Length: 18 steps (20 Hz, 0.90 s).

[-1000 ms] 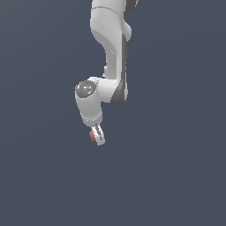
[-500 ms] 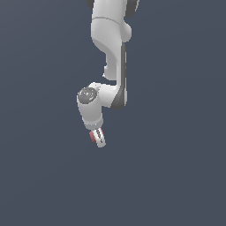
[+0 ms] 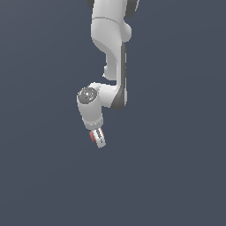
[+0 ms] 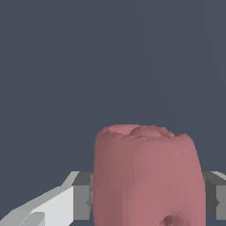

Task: Pick up the object and move it to a goal position.

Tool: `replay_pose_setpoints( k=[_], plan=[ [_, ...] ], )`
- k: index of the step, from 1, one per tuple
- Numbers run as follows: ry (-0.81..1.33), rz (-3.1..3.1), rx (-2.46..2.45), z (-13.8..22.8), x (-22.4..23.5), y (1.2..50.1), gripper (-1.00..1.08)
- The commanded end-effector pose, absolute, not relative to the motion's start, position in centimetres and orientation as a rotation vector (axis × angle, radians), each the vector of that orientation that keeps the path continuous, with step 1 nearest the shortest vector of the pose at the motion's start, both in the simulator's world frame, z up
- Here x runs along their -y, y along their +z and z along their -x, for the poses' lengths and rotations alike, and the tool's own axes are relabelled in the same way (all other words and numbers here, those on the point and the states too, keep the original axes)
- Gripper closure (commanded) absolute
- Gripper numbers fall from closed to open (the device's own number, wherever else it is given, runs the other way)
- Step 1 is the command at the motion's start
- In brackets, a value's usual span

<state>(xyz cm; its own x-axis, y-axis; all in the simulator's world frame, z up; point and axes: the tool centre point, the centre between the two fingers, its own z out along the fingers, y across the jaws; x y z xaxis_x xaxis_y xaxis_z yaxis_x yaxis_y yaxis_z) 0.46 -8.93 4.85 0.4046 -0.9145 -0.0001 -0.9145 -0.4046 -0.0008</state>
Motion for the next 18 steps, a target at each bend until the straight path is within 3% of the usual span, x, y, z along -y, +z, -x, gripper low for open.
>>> replay_pose_setpoints(
  k=[1, 9, 18],
  plan=[
    [-0.001, 2.632, -1.714, -0.5, 8.8, 4.9, 1.08],
    [-0.001, 2.632, -1.714, -1.6, 5.5, 6.1, 1.08],
    [-0.002, 2.633, -1.715, -4.4, -2.7, 9.2, 1.08]
  ],
)
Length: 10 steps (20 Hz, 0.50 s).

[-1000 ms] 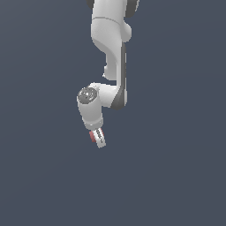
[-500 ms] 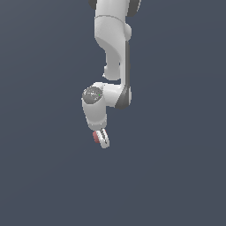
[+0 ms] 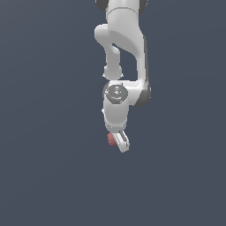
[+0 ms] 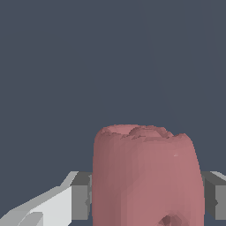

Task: Pick up the object and move it to a goal position.

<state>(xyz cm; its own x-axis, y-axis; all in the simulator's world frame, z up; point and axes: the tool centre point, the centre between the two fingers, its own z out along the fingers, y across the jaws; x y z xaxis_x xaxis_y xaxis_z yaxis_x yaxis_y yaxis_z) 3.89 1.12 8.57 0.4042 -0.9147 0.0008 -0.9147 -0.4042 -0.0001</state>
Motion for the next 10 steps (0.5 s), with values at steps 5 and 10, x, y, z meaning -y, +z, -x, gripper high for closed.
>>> replay_pose_setpoints(
  k=[5, 10],
  plan=[
    [0.002, -2.632, 1.715, -6.2, -7.9, 11.1, 1.08],
    [0.002, -2.631, 1.715, -8.0, -12.7, 12.9, 1.08]
  ],
)
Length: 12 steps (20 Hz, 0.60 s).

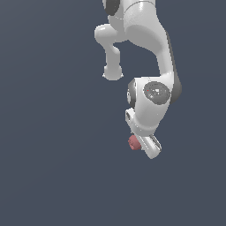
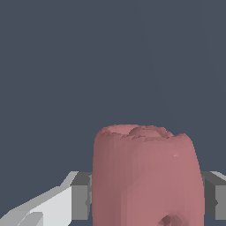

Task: Pick up the object and move it to a goal position.

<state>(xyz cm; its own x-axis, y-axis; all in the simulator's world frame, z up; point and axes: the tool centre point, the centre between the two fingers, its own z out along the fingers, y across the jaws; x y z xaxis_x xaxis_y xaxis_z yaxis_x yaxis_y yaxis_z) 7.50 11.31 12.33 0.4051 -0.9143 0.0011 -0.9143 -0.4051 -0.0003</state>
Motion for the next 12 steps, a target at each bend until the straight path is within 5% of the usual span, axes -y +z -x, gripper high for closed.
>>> replay_pose_setpoints(
  k=[1, 12],
  plan=[
    [0.002, -2.631, 1.715, -8.3, -13.5, 13.2, 1.08],
    [0.001, -2.631, 1.715, -11.1, -20.5, 15.7, 1.08]
  ],
)
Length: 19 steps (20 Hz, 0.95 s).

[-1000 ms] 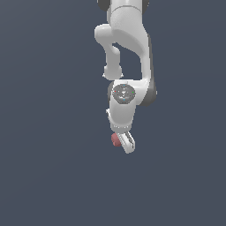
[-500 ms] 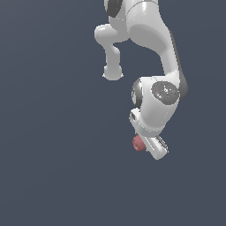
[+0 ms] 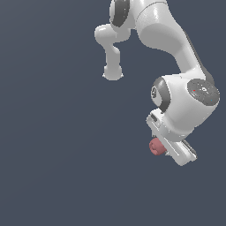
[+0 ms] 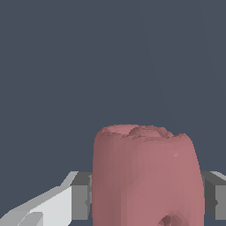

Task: Pick up the object and move it to a goal position.

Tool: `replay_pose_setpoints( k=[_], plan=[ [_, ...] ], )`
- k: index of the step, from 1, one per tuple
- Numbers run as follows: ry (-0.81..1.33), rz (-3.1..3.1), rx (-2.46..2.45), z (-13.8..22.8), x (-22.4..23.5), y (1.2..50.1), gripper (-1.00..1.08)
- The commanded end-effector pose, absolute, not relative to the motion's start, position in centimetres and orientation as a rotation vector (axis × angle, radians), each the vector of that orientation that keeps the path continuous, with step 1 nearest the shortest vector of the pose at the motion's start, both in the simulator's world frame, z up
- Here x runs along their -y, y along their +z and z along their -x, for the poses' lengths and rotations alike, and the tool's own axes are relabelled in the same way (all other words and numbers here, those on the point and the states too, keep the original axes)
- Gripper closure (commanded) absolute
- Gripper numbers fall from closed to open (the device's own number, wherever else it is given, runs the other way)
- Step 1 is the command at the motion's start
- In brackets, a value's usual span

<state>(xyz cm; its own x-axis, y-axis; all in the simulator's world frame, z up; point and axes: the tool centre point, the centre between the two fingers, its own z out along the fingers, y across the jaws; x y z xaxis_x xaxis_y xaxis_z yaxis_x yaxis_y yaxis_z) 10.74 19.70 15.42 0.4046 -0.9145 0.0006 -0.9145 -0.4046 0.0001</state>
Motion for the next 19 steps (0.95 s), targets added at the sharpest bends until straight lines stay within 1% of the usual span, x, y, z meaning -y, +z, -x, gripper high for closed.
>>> replay_pose_setpoints(
  k=[1, 9, 19],
  plan=[
    [0.001, -2.631, 1.715, -11.3, -20.9, 15.9, 1.08],
    [0.0, -2.632, 1.715, -12.3, -23.2, 16.7, 1.08],
    [0.0, -2.632, 1.715, -12.7, -23.9, 17.0, 1.08]
  ],
)
